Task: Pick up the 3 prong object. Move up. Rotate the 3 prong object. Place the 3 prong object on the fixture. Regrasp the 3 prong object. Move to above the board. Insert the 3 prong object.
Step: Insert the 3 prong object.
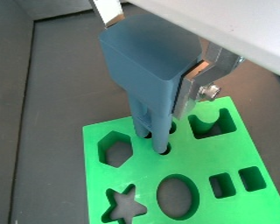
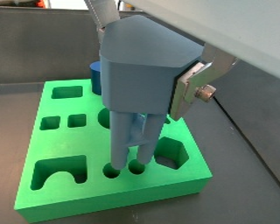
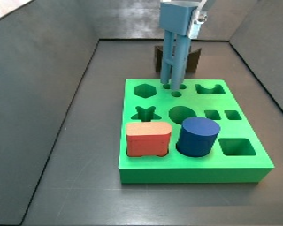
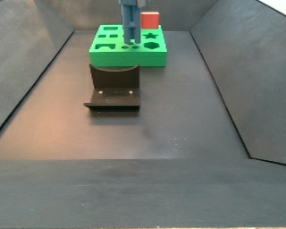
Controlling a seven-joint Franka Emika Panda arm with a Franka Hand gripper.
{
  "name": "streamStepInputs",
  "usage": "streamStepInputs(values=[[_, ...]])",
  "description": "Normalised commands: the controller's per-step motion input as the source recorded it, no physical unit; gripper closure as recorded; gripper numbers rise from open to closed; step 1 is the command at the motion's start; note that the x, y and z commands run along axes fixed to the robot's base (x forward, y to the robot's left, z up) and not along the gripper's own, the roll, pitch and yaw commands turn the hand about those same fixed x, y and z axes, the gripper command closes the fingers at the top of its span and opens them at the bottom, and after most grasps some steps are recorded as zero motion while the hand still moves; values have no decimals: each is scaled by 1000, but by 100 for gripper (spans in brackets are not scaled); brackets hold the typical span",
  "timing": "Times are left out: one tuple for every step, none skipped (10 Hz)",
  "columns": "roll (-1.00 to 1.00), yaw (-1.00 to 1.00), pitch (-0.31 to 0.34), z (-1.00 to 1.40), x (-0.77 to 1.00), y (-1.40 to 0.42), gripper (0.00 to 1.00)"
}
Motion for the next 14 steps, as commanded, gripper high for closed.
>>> streamStepInputs(values=[[0,-140,-36,-66,326,0,100],[17,-97,-30,-114,220,0,100],[30,-34,-20,-149,69,0,100],[26,0,-4,-154,0,0,100],[57,0,-1,-174,-43,0,100],[27,0,-13,-154,0,0,100],[40,0,-9,-169,0,0,100],[0,-9,-27,-140,0,0,100],[26,-14,-20,-163,0,0,100],[69,-3,0,-177,0,11,100],[53,-29,0,-123,0,51,100],[39,-20,0,-120,0,63,100],[34,-9,-10,-157,0,0,100],[41,-100,-26,-200,0,0,100]])
